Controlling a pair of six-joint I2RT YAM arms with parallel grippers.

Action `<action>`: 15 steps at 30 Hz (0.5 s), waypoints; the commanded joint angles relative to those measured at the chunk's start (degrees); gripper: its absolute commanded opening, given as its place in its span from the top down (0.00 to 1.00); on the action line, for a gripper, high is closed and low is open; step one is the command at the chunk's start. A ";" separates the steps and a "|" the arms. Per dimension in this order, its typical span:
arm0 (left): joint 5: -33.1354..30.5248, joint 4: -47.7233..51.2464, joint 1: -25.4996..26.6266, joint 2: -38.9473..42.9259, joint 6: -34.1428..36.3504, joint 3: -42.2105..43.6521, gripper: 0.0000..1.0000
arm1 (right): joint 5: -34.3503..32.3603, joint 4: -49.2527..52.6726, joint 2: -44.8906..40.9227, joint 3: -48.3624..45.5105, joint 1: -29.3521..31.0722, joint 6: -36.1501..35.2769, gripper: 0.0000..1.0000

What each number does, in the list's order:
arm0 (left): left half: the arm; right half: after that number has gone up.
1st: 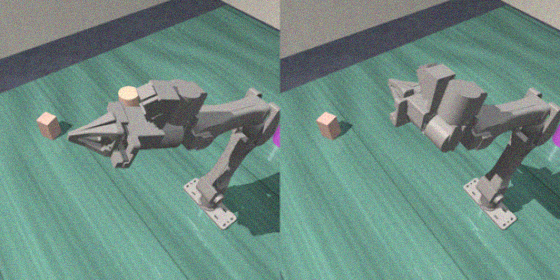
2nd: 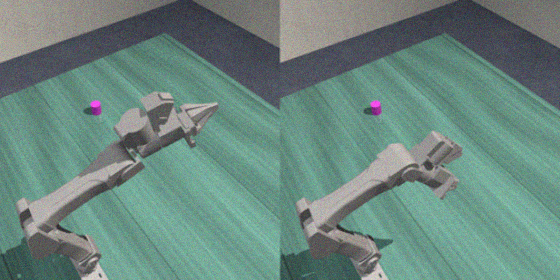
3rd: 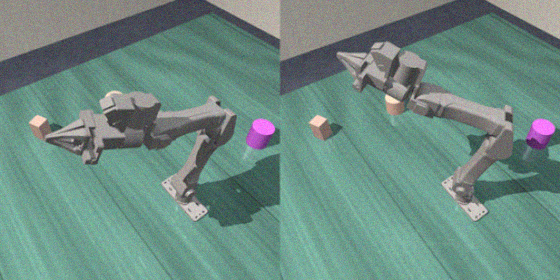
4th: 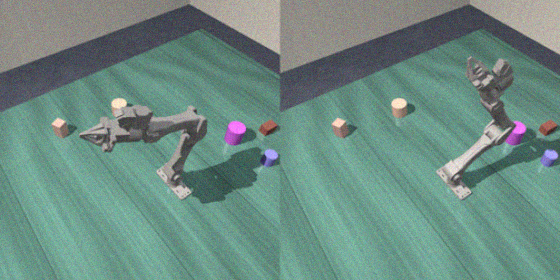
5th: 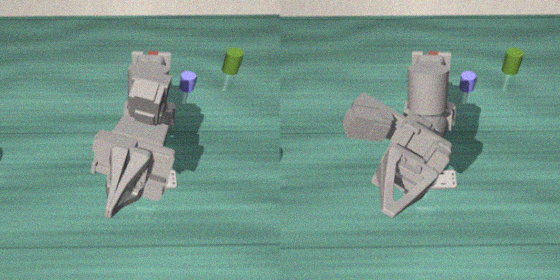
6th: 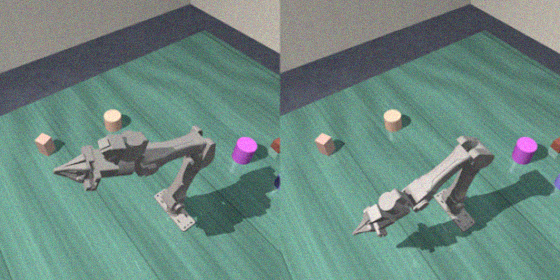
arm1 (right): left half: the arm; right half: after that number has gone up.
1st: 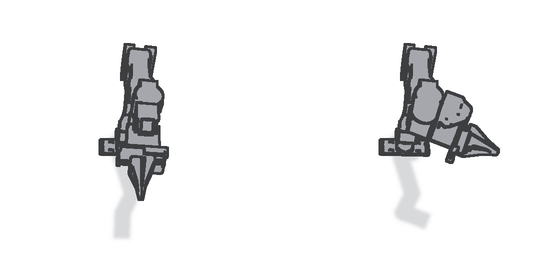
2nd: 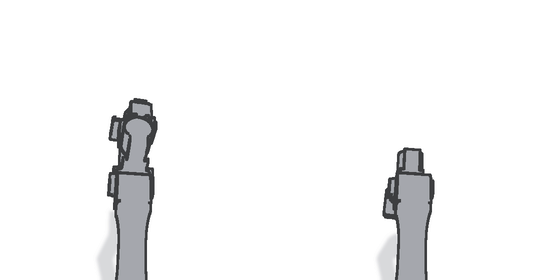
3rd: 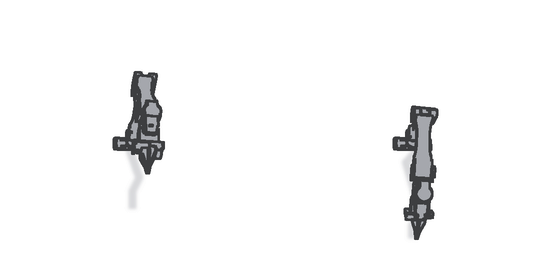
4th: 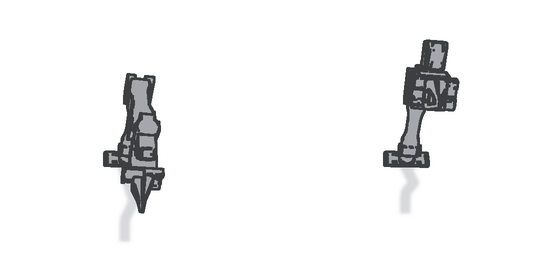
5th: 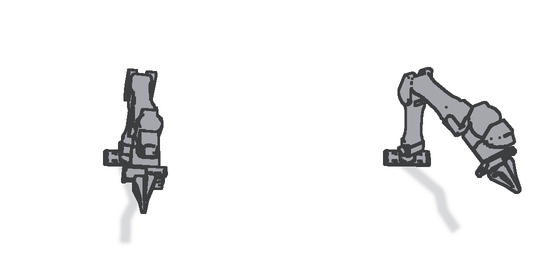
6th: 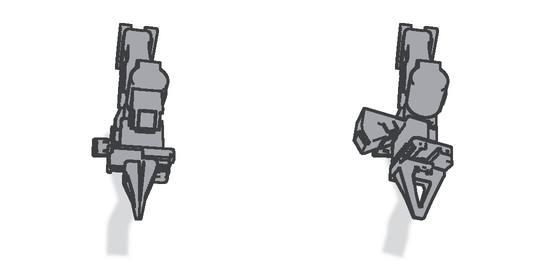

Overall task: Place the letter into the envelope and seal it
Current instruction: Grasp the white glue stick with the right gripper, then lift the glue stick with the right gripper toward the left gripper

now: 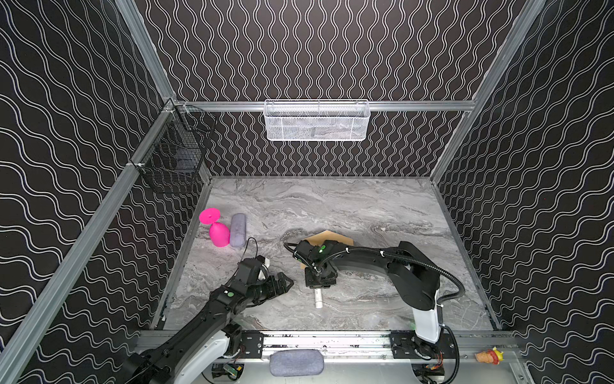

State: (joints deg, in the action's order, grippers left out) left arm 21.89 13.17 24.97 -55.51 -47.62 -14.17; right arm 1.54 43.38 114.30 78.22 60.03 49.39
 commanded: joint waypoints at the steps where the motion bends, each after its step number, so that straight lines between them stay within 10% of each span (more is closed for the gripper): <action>1: 0.39 -1.78 -0.22 -1.07 0.93 -0.47 0.01 | 1.78 -1.23 -0.92 -2.35 -0.41 0.14 0.78; 15: 7.80 -9.19 7.25 -1.11 9.45 -10.87 0.10 | 0.57 -33.28 -32.74 -25.40 -8.71 -0.67 0.83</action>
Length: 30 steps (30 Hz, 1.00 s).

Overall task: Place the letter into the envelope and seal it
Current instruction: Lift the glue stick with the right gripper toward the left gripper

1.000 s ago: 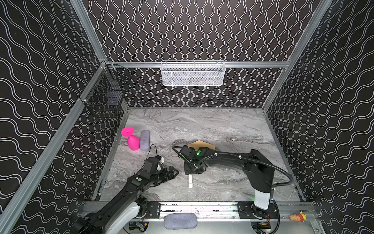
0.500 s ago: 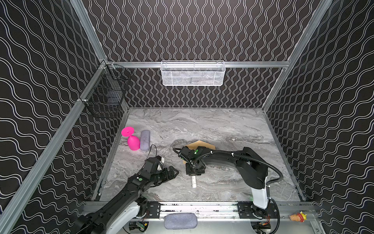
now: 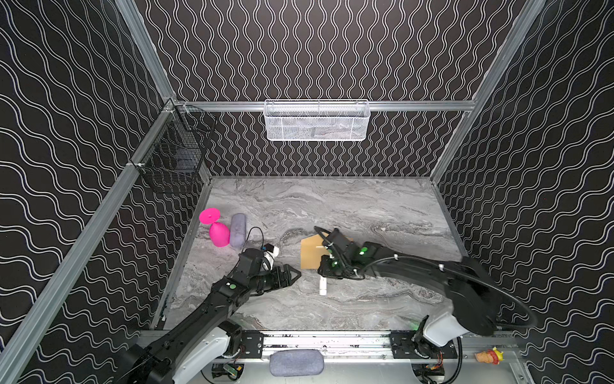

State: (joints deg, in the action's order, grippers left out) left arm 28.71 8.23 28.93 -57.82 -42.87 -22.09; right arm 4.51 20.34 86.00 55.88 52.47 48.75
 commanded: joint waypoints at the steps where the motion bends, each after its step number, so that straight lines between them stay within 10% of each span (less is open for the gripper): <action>1: -0.36 -4.08 6.32 1.65 6.45 -4.77 0.10 | -3.40 -13.09 -7.37 -5.42 -1.68 -0.10 0.84; 14: -8.27 0.71 17.61 -9.26 25.00 -19.30 0.18 | -1.81 -27.71 -23.43 -14.83 -6.26 -5.62 0.87; 30: -11.67 -12.23 18.85 -15.91 27.14 -22.40 0.25 | -0.35 -31.05 -26.50 -15.34 -5.82 -3.70 0.88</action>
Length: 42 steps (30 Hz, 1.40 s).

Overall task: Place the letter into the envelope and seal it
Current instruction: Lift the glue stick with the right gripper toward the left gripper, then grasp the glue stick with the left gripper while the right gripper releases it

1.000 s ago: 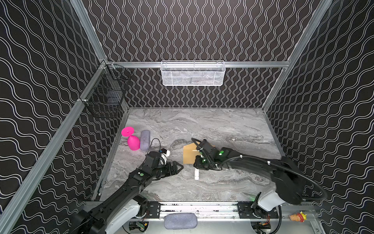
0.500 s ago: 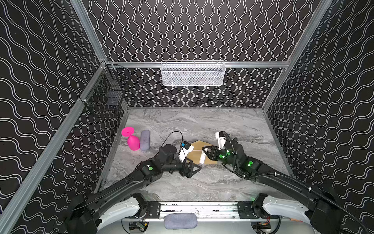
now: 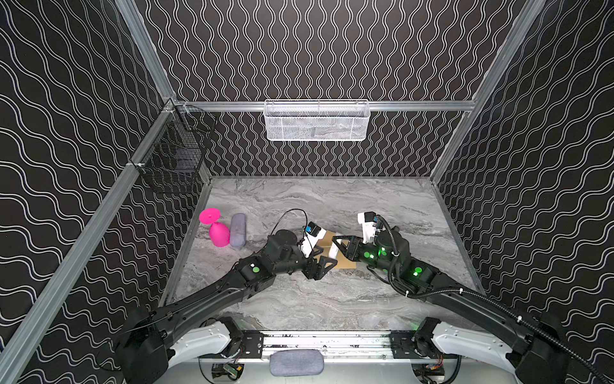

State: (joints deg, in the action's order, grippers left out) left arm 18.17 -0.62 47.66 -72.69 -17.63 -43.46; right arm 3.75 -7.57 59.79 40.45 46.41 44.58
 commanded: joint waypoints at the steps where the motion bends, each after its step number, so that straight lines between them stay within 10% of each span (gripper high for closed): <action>1: -1.55 -3.33 0.07 -1.44 1.99 -1.56 0.28 | 0.33 -3.15 -0.37 0.17 0.46 0.44 0.88; 33: -4.02 -4.39 0.09 -0.33 7.07 -1.90 0.56 | -4.17 -3.32 -1.39 1.40 4.54 -0.18 0.87; 42: -2.74 -5.16 0.07 -2.14 6.75 -2.48 0.43 | -5.97 -2.55 -2.34 1.32 5.27 -0.69 0.86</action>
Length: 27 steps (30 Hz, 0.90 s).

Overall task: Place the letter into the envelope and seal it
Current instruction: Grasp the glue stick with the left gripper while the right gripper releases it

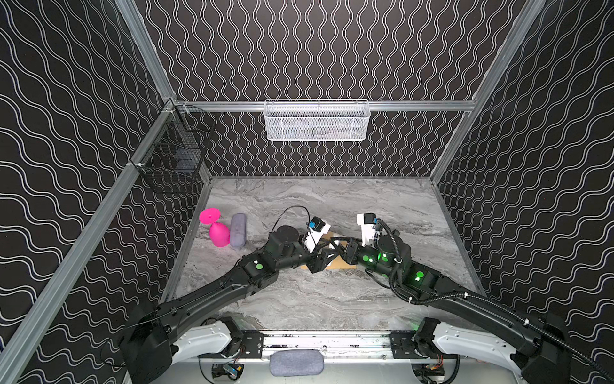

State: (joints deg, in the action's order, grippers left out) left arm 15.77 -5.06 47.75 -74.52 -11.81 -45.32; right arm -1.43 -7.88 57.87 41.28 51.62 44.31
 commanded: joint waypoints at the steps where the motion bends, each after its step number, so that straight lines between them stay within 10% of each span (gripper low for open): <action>1: -0.45 -0.42 -0.02 -0.20 1.27 -0.66 0.44 | -0.77 -2.29 -0.55 0.56 0.06 -0.54 0.86; 18: -3.70 3.54 0.00 2.94 4.37 -1.11 0.76 | 1.46 -2.40 -0.36 0.59 0.50 -0.62 0.80; 27: -5.29 12.99 -0.02 4.86 11.64 -3.59 0.93 | 11.71 11.00 -3.11 5.15 -0.84 -18.31 0.24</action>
State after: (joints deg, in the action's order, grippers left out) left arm 11.64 4.67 47.70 -70.19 -5.06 -47.59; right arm 4.23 -4.05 55.44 44.27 51.44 36.18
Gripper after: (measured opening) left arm 0.293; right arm 0.752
